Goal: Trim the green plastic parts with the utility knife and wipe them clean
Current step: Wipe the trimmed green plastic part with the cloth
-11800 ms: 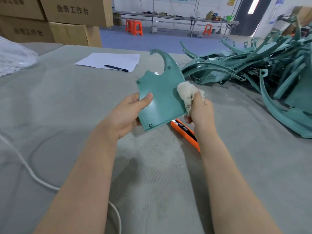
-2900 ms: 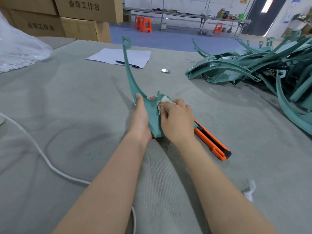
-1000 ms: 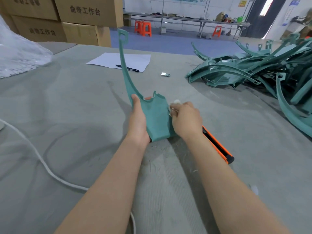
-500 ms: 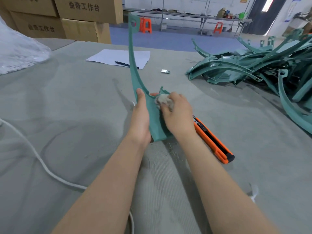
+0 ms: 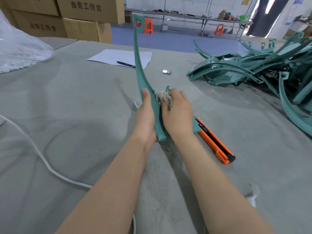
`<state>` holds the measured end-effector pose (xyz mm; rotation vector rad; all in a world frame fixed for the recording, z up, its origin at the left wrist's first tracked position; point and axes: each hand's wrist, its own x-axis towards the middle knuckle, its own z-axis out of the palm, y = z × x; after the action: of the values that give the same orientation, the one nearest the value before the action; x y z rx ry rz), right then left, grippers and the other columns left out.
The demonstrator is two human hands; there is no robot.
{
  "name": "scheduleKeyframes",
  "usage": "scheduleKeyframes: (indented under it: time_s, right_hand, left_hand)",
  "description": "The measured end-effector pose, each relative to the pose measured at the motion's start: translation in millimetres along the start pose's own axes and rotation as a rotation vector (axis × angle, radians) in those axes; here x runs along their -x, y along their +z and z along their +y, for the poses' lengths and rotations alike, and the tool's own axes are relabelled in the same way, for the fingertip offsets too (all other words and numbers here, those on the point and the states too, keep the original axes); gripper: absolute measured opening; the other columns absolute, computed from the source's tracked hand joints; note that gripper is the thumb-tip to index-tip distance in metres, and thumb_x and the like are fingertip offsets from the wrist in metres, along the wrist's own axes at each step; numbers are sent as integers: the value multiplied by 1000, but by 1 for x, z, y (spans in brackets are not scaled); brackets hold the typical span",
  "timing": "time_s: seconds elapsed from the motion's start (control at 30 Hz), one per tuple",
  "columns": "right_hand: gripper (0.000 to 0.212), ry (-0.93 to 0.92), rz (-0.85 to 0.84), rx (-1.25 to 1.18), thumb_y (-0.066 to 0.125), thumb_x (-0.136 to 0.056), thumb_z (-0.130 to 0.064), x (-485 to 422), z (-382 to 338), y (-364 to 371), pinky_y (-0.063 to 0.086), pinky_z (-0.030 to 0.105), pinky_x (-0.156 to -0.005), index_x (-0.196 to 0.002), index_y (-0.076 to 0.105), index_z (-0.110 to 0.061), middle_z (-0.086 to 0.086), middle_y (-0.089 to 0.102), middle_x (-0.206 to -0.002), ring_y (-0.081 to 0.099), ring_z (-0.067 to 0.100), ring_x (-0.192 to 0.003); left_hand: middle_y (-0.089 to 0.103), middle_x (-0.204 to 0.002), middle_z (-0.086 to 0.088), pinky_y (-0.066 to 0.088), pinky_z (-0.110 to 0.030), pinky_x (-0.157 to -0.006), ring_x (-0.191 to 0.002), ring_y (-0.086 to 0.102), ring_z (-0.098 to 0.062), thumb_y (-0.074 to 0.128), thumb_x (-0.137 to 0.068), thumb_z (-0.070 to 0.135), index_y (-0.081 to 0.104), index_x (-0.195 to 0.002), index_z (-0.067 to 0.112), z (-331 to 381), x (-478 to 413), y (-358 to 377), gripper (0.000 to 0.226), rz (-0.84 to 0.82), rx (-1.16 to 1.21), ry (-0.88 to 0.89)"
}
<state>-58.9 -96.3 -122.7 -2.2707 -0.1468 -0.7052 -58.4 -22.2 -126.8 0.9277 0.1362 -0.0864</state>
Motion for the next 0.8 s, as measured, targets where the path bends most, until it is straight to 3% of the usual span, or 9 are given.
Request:
scheduleKeyframes:
  time_s: [0.1, 0.2, 0.37, 0.47, 0.57, 0.73, 0.8]
  right_hand:
    - [6, 117, -18, 53, 51, -93, -11, -6, 20, -6, 29, 37, -69, -93, 51, -5, 19, 54, -103, 51, 37, -93]
    - [13, 231, -39, 80, 52, -96, -20, -11, 42, -19, 20, 32, -61, -87, 44, -13, 18, 57, -101, 48, 31, -87]
    - [14, 250, 61, 23, 54, -94, -23, -18, 43, -37, 37, 37, -70, -90, 51, -11, 15, 59, -98, 53, 33, -90]
    - [16, 167, 187, -98, 59, -92, -24, -16, 29, -44, 38, 32, -76, -102, 54, -12, 7, 59, -100, 53, 25, -92]
    - [27, 77, 146, -213, 66, -88, -24, -7, 1, -39, 39, 26, -76, -111, 56, -13, -3, 59, -97, 53, 17, -90]
    - [25, -69, -78, 37, 62, -87, -22, 7, -15, -15, 36, 42, -91, -111, 61, -14, 11, 52, -108, 46, 32, -103]
    - [21, -10, -52, 55, 58, -90, -17, 3, -9, -18, 37, 43, -89, -110, 58, -11, 14, 52, -108, 46, 35, -103]
  left_hand:
    - [74, -93, -5, 57, -35, -78, -87, 70, -23, 33, -95, 63, 69, -90, 22, 3, -2, -5, 55, 18, -42, 87]
    - [75, -93, -2, 58, -38, -79, -89, 72, -22, 36, -94, 63, 70, -87, 25, 7, -1, -5, 52, 3, -115, 146]
    - [75, -94, 3, 57, -30, -70, -88, 72, -15, 30, -94, 66, 73, -82, 30, 14, -1, -11, 57, -19, -126, 151]
    - [75, -95, 5, 58, -27, -66, -88, 72, -13, 28, -94, 67, 75, -78, 34, 17, 1, -12, 60, -37, -104, 142]
    - [75, -91, 3, 57, -26, -66, -84, 72, -15, 26, -96, 64, 71, -87, 27, 14, 0, -8, 58, -58, -71, 136]
    - [70, -104, -12, 56, -31, -74, -94, 68, -24, 31, -92, 68, 65, -115, 14, 12, 1, -4, 68, -49, -34, 64]
    - [68, -110, -13, 54, -33, -81, -98, 66, -25, 29, -95, 64, 67, -109, 15, 11, 1, -3, 63, -54, -52, 81]
